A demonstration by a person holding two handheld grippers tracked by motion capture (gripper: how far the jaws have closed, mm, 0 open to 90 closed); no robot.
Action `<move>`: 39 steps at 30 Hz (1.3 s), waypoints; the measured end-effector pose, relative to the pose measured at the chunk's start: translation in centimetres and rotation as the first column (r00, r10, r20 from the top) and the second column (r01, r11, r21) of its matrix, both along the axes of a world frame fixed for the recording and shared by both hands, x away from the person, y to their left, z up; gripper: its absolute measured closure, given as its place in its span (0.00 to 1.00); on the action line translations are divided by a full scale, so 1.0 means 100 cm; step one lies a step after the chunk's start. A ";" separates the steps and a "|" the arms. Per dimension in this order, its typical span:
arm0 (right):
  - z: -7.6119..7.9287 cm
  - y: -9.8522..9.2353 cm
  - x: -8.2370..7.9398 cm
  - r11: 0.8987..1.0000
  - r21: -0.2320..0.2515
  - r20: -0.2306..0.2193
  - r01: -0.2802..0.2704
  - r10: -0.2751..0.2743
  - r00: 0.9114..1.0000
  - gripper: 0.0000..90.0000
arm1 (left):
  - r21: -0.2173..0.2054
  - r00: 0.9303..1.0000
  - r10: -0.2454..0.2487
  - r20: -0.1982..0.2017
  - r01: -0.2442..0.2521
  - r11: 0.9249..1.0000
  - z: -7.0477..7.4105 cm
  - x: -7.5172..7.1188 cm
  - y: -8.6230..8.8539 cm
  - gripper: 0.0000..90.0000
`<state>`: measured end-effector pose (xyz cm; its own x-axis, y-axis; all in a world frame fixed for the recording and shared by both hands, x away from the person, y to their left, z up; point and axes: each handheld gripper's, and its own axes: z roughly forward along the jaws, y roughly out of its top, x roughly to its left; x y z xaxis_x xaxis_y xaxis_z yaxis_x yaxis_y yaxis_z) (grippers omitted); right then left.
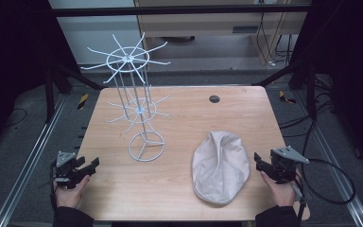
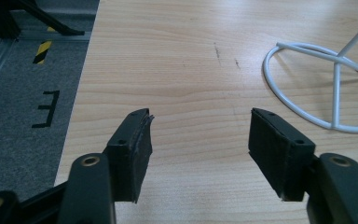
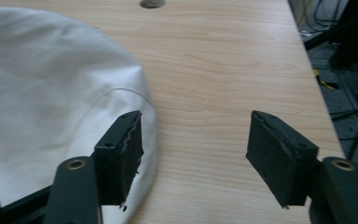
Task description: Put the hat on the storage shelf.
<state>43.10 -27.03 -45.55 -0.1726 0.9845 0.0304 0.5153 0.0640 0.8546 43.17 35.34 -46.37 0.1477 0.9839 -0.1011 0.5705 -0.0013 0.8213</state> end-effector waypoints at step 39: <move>0.031 0.118 -0.034 0.859 0.051 -0.020 -0.509 0.511 0.859 1.00 | 0.076 0.996 -0.083 0.012 0.082 0.994 0.002 -0.005 -0.015 0.51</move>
